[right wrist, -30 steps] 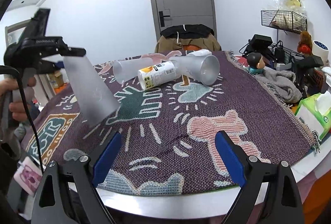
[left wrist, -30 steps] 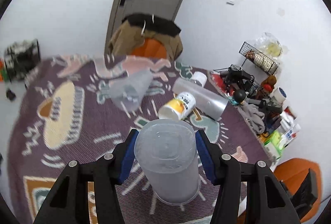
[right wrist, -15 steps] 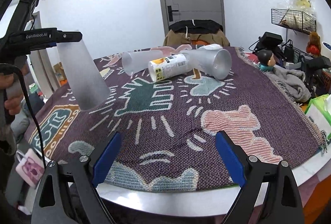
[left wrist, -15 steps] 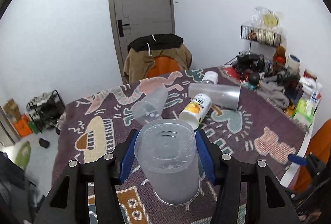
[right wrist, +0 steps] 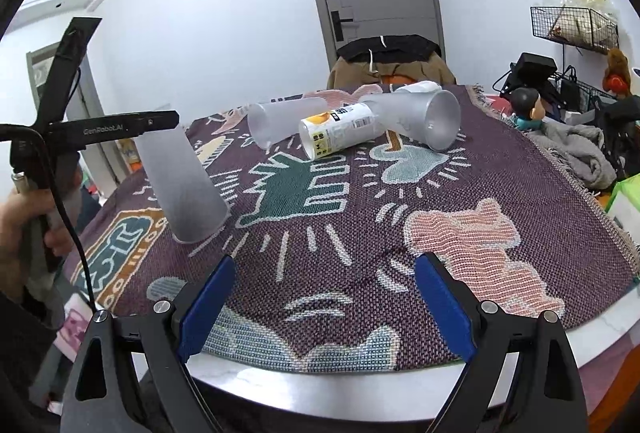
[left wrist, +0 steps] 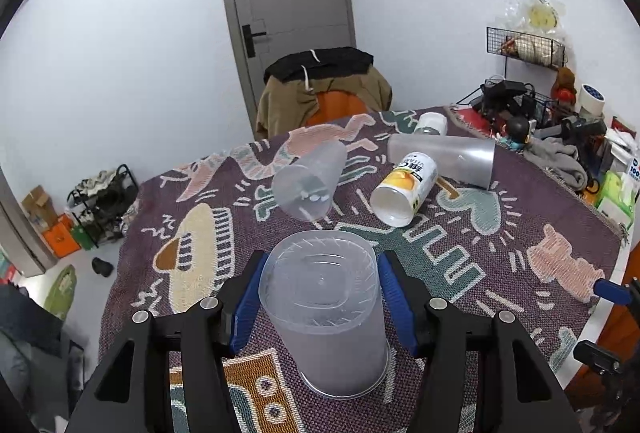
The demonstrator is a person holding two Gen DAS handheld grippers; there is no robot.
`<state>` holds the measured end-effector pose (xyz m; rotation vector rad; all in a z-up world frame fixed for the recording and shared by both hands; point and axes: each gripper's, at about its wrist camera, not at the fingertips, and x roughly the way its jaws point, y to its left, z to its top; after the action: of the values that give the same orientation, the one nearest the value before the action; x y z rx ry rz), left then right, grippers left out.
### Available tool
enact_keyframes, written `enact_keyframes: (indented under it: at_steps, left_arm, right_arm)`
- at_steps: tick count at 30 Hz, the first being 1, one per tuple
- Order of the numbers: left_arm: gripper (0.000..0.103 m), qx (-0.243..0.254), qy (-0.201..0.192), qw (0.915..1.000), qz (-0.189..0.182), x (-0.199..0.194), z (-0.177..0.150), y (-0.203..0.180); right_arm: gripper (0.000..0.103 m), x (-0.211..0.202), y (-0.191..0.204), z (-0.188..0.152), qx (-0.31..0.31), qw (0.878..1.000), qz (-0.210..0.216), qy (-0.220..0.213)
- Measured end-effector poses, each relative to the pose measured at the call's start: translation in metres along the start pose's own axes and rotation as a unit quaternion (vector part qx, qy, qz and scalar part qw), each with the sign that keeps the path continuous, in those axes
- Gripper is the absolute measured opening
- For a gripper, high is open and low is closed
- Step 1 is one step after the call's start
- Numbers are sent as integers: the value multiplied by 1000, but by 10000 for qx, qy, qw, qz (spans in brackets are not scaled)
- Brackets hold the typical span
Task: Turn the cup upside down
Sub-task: 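Set the cup rim-down on the blanket and open the left gripper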
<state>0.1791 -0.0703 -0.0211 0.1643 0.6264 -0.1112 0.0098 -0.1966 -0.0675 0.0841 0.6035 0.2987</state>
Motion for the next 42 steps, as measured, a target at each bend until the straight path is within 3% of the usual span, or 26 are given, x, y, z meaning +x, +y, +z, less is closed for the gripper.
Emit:
enact_keyframes:
  at_steps: [2, 6, 20, 26, 30, 42]
  left_arm:
    - [62, -13, -11, 10000, -44, -2, 1, -1]
    - [100, -101, -343, 9993, -60, -16, 1, 2]
    - [103, -142, -825, 9964, -141, -53, 1, 6]
    - [103, -226, -959, 9950, -140, -65, -14, 10]
    - [103, -318, -1050, 9939, -82, -74, -26, 16]
    - [103, -656, -1186, 9906, -169, -97, -61, 35]
  right_arm:
    - [92, -2, 0, 1, 1, 10000, 5, -23]
    - [92, -4, 1, 4, 27, 10000, 37, -55]
    - [92, -19, 16, 19, 31, 9992, 355, -157]
    - [92, -22, 18, 25, 18, 9992, 395, -110]
    - [103, -21, 18, 27, 67, 9993, 369, -48]
    - [103, -25, 27, 25, -59, 9993, 330, -166]
